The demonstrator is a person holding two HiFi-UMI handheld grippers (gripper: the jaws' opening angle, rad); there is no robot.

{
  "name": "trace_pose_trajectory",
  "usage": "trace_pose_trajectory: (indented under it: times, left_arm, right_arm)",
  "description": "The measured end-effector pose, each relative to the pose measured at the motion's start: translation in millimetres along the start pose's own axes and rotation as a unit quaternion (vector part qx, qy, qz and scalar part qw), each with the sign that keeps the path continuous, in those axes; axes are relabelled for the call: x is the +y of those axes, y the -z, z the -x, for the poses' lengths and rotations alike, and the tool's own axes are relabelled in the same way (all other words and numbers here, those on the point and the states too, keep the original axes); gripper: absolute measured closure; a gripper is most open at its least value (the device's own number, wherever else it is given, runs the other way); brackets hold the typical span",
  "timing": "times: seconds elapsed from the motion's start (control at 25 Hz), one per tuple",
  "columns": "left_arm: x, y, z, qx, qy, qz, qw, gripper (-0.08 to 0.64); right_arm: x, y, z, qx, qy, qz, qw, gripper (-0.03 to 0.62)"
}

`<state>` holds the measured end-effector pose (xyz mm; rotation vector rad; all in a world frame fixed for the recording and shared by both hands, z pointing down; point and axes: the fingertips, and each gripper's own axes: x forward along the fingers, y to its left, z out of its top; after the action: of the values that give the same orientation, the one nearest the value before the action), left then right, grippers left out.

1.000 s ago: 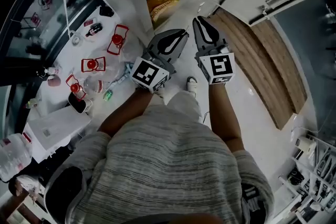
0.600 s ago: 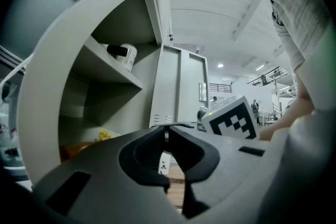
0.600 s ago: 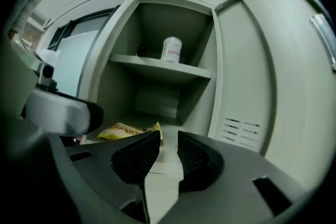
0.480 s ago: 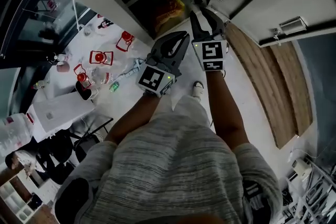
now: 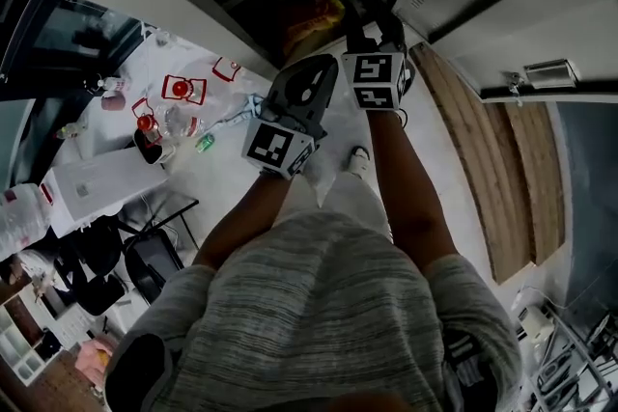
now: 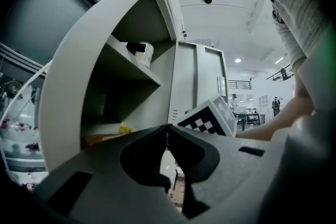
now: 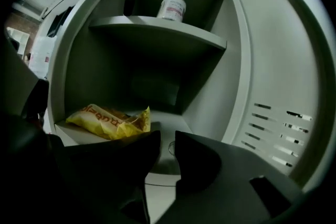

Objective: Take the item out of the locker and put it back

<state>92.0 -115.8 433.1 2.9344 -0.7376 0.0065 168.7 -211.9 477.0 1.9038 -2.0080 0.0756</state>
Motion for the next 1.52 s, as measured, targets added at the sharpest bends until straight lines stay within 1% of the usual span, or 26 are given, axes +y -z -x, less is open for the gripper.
trace_pose_trajectory:
  times: [0.28, 0.4, 0.44, 0.56, 0.76, 0.96, 1.12, 1.28, 1.52]
  left_arm:
    - [2.5, 0.9, -1.2, -0.003, -0.014, 0.005, 0.9999, 0.541]
    - [1.4, -0.2, -3.5, -0.005, -0.015, 0.004, 0.9999, 0.541]
    - [0.9, -0.5, -4.2, -0.005, -0.015, 0.003, 0.9999, 0.541]
    - [0.4, -1.3, -5.5, -0.006, -0.017, 0.001, 0.9998, 0.541]
    - [-1.1, -3.3, -8.3, -0.008, -0.016, 0.001, 0.9998, 0.541]
    - [-3.2, -5.8, -11.1, -0.012, -0.013, -0.001, 0.9999, 0.541]
    - [-7.8, -9.6, -14.0, -0.015, -0.007, -0.006, 0.9998, 0.541]
    - [-11.7, -13.5, -15.6, -0.019, -0.003, -0.007, 0.9998, 0.541]
    - [-18.2, -25.7, -17.1, -0.031, 0.006, -0.011, 0.9995, 0.541]
  right_arm:
    - [-3.9, 9.7, -11.4, 0.039, 0.003, -0.005, 0.999, 0.494]
    - [-5.3, 11.0, -13.5, 0.044, 0.007, -0.009, 0.999, 0.495]
    - [-6.3, 11.2, -13.6, 0.045, 0.009, -0.01, 0.999, 0.499]
    - [-9.3, 11.7, -12.8, 0.046, 0.016, -0.007, 0.999, 0.544]
    - [-15.0, 13.0, -9.0, 0.043, 0.024, -0.009, 0.999, 0.565]
    - [-21.5, 6.0, -1.6, 0.024, 0.029, -0.013, 0.999, 0.566]
    - [-23.6, -7.5, 5.4, -0.002, 0.021, -0.018, 1.0, 0.566]
    - [-24.4, -26.6, 15.9, -0.031, 0.011, -0.026, 0.999, 0.566]
    - [-24.8, -68.5, 46.1, -0.083, -0.006, -0.034, 0.996, 0.566]
